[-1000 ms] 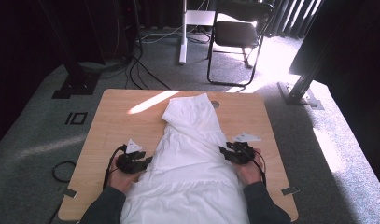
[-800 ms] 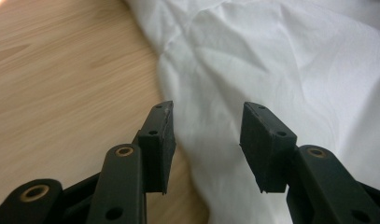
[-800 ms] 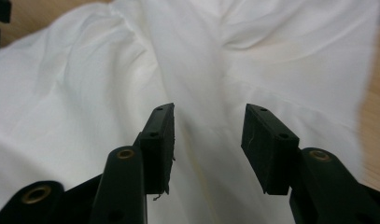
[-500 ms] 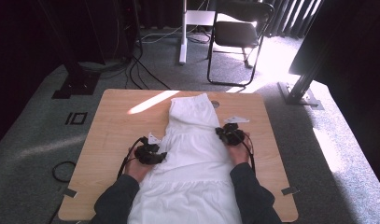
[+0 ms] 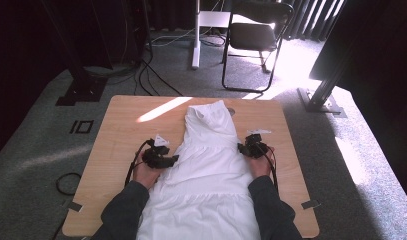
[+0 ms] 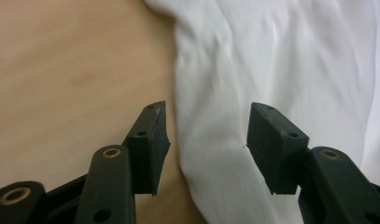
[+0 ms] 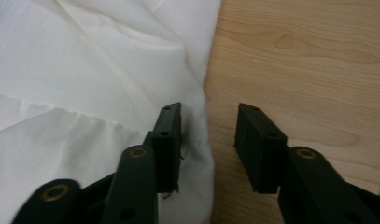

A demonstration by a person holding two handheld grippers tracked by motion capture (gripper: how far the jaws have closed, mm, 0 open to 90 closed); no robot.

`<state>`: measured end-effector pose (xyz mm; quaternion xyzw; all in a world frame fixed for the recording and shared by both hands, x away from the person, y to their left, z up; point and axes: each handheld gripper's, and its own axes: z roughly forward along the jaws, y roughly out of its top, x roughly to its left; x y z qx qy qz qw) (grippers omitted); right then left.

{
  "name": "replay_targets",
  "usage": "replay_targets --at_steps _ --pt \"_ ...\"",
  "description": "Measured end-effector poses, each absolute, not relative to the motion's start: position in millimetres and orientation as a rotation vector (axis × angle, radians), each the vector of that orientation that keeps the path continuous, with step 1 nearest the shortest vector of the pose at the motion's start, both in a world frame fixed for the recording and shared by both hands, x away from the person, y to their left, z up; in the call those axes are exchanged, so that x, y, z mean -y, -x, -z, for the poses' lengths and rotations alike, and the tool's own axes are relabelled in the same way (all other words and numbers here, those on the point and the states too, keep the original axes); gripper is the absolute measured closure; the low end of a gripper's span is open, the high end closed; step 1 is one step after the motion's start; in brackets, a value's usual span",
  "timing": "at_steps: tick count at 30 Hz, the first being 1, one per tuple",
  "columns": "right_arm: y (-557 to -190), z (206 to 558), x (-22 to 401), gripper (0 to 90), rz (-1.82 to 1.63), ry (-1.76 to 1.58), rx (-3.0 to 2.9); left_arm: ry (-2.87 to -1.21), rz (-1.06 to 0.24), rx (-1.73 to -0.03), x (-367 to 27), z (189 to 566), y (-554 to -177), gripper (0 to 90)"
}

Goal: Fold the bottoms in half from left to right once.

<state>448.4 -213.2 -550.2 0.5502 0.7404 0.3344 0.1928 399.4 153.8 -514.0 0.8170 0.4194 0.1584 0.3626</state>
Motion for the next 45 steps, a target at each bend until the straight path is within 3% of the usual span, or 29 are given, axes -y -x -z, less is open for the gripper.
replay_targets --at_steps 6,12,14,17,18,22,37,39,42,45 --pt "-452.4 548.1 213.9 50.1 -1.026 -1.56 -2.063 -2.129 -0.399 -1.131 -129.8 523.6 -440.7 43.7" --pt "-454.3 552.9 209.1 61.4 -1.015 -1.56 -2.066 -2.154 -0.42 -1.147 -120.3 544.3 -454.9 43.8" --pt "-452.3 553.0 205.2 69.8 -0.998 -1.527 -2.079 -2.142 -0.423 -1.167 -121.8 543.5 -457.0 51.2" --pt "-451.3 553.2 204.8 78.0 -1.018 -1.539 -2.087 -2.184 -0.408 -1.125 -122.0 541.8 -451.9 77.1" --pt "-451.3 553.2 204.8 78.0 -1.018 -1.539 -2.087 -2.184 -0.408 -1.125 -122.0 541.8 -451.9 82.0" --pt "-438.7 552.6 202.5 81.8 -1.032 -1.531 -2.129 -2.192 -0.358 -1.107 -130.0 541.7 -431.4 86.9" --pt "-335.0 556.1 195.3 81.8 -1.085 -1.404 -2.256 -2.209 -0.333 -1.0 -153.3 546.9 -324.6 87.0" --pt "-325.6 551.1 194.1 74.2 -1.041 -1.373 -2.32 -2.22 -0.317 -0.988 -154.9 546.2 -316.1 84.1" --pt "-329.6 538.1 195.6 54.8 -1.103 -1.282 -2.279 -2.221 -0.315 -0.986 -157.7 542.9 -320.6 68.8" --pt "-348.1 519.5 192.7 51.3 -1.167 -1.242 -2.231 -2.167 -0.32 -1.01 -161.5 534.4 -330.4 61.5"
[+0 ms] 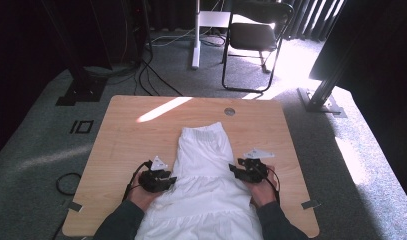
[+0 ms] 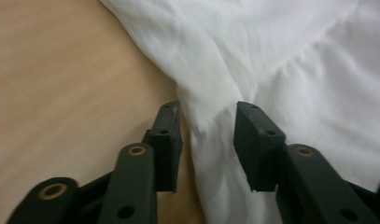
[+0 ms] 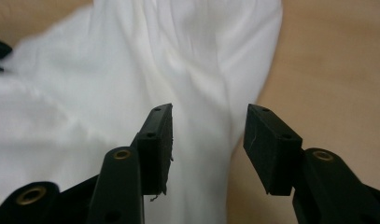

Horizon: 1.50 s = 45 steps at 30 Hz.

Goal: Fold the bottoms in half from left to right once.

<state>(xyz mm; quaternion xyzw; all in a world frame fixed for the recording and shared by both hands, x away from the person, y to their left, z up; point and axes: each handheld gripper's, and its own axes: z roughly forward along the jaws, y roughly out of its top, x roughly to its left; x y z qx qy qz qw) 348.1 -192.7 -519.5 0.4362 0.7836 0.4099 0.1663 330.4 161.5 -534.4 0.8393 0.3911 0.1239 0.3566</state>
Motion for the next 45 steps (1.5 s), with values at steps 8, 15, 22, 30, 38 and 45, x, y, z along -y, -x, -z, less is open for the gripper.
replay_targets --at_steps 8,15,22,30,38,45 --pt "-423.3 520.4 157.6 48.7 -1.154 -1.274 -2.305 -2.16 -0.307 -1.019 -148.4 539.2 -358.8 57.1" --pt "-453.4 540.9 147.4 81.0 -1.074 -1.325 -2.364 -2.158 -0.306 -1.027 -145.5 547.8 -360.0 54.5" --pt "-448.7 505.1 169.1 88.7 -1.094 -1.268 -2.078 -2.154 -0.323 -1.007 -145.1 549.6 -353.7 53.5" --pt "-467.8 551.3 177.8 67.5 -0.97 -1.485 -2.1 -2.187 -0.337 -0.989 -143.6 548.4 -351.6 53.5" --pt "-466.5 551.8 175.2 66.6 -0.951 -1.481 -2.087 -2.109 -0.414 -1.027 -148.0 507.5 -375.7 46.9" --pt "-465.3 552.7 174.4 66.7 -0.955 -1.488 -2.069 -2.114 -0.449 -1.085 -112.7 511.0 -438.0 36.0"
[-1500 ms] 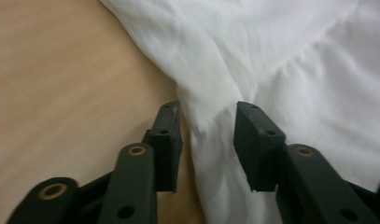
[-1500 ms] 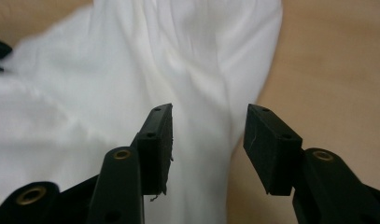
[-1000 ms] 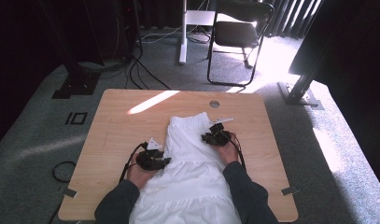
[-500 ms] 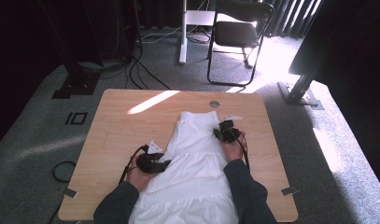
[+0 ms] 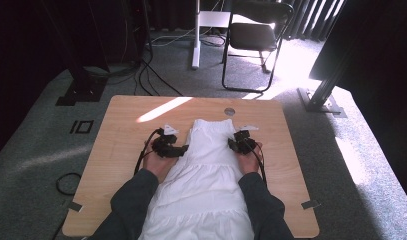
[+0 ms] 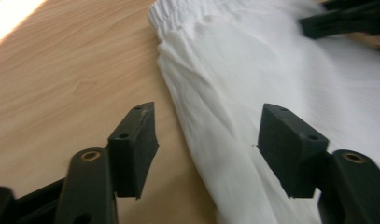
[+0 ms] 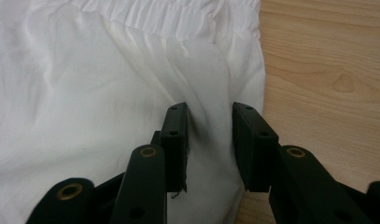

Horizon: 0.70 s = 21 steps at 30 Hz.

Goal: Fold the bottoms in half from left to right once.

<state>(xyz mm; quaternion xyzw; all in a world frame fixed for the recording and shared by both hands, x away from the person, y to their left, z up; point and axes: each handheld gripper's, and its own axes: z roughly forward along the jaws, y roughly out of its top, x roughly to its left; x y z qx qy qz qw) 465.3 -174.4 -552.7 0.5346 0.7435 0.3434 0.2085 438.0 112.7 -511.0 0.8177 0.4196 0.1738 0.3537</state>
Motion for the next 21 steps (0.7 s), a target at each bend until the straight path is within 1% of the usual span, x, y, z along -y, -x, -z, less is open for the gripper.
replay_targets --at_steps 5,8,9,10,12,13,15,21 --pt "-465.1 552.9 174.4 66.7 -0.956 -1.487 -2.067 -2.118 -0.365 -1.184 -96.6 540.8 -464.6 34.0" --pt "-465.0 553.2 173.7 67.0 -0.959 -1.491 -2.06 -2.121 -0.388 -1.16 -91.8 545.6 -465.2 35.6" --pt "-464.9 553.3 173.4 67.1 -0.96 -1.492 -2.057 -2.144 -0.402 -1.143 -90.6 545.0 -463.9 38.1" --pt "-464.5 553.4 173.1 67.4 -0.961 -1.495 -2.055 -2.172 -0.429 -1.122 -89.2 544.3 -461.4 45.9" --pt "-463.0 553.9 172.5 68.8 -0.967 -1.498 -2.048 -2.175 -0.392 -1.113 -88.5 543.0 -455.7 70.7" --pt "-461.6 554.1 171.9 69.9 -0.971 -1.496 -2.048 -2.188 -0.401 -1.11 -87.6 542.1 -451.5 75.6" --pt "-456.1 553.9 169.6 70.9 -0.977 -1.491 -2.061 -2.217 -0.425 -1.084 -86.9 541.3 -440.1 81.1" --pt "-418.8 554.5 163.3 71.8 -0.999 -1.443 -2.12 -2.169 -0.368 -1.105 -107.7 544.2 -396.1 82.6"
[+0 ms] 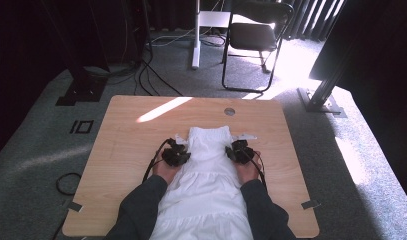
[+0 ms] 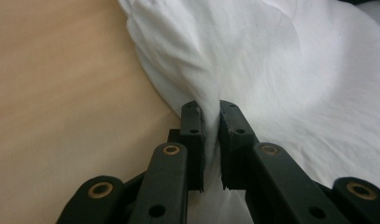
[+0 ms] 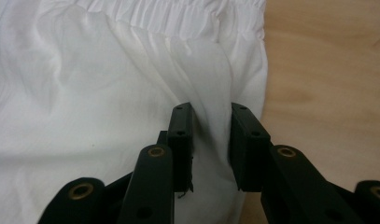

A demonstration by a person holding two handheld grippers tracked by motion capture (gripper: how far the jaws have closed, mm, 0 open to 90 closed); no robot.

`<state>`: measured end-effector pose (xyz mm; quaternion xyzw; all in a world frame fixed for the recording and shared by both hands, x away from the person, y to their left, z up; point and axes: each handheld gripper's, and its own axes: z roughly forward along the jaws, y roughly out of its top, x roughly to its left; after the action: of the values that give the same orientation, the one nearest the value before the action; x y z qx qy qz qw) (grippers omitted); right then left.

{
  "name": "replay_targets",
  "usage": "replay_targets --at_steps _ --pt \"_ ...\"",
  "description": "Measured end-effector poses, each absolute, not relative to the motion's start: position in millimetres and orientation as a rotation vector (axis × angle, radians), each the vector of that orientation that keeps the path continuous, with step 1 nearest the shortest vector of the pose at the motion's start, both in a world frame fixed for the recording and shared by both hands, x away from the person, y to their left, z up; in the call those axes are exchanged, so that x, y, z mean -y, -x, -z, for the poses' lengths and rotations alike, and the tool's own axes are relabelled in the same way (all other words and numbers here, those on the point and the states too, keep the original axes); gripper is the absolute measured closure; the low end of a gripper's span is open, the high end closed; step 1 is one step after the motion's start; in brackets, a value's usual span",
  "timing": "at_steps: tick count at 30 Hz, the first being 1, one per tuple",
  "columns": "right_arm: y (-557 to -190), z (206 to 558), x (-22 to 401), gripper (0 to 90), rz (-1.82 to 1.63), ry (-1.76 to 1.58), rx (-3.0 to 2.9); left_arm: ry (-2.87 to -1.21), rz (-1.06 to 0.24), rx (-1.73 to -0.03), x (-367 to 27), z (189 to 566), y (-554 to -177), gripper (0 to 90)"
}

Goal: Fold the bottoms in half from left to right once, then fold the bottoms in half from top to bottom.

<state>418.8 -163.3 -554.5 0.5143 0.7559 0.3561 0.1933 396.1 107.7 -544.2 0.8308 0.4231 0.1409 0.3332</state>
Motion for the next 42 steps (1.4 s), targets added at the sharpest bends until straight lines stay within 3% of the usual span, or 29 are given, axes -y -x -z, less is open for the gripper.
replay_targets --at_steps 8,9,11,13,17,23,29,34,39,42 --pt "-363.1 557.2 157.4 72.8 -1.045 -1.367 -2.184 -2.153 -0.326 -1.086 -126.9 547.3 -342.0 81.3" --pt "-360.2 557.6 157.3 72.9 -1.05 -1.358 -2.188 -2.149 -0.32 -1.085 -127.2 547.1 -340.7 76.7" --pt "-358.2 558.0 157.2 73.7 -1.052 -1.36 -2.183 -2.153 -0.33 -1.087 -127.7 544.3 -346.9 59.3" --pt "-358.7 557.9 157.0 74.6 -1.056 -1.374 -2.176 -2.107 -0.317 -1.091 -129.4 536.8 -358.8 49.4" --pt "-359.1 558.0 156.8 74.8 -1.056 -1.38 -2.173 -2.041 -0.323 -1.076 -123.7 525.4 -385.3 40.0" --pt "-359.0 559.0 158.7 74.8 -1.08 -1.389 -2.166 -2.115 -0.265 -1.089 -103.9 546.1 -402.5 30.3" --pt "-361.8 556.7 159.1 71.3 -1.077 -1.405 -2.195 -2.14 -0.324 -1.072 -101.7 548.1 -400.2 34.7" --pt "-364.3 552.6 156.8 56.5 -1.042 -1.398 -2.247 -2.16 -0.387 -1.087 -96.7 547.8 -393.8 40.5" --pt "-367.2 548.0 163.5 49.2 -1.06 -1.406 -2.26 -2.156 -0.411 -1.074 -98.2 549.4 -386.9 41.0" --pt "-370.4 540.5 168.2 37.9 -1.154 -1.421 -2.222 -2.161 -0.404 -1.074 -98.6 548.9 -388.0 41.0"
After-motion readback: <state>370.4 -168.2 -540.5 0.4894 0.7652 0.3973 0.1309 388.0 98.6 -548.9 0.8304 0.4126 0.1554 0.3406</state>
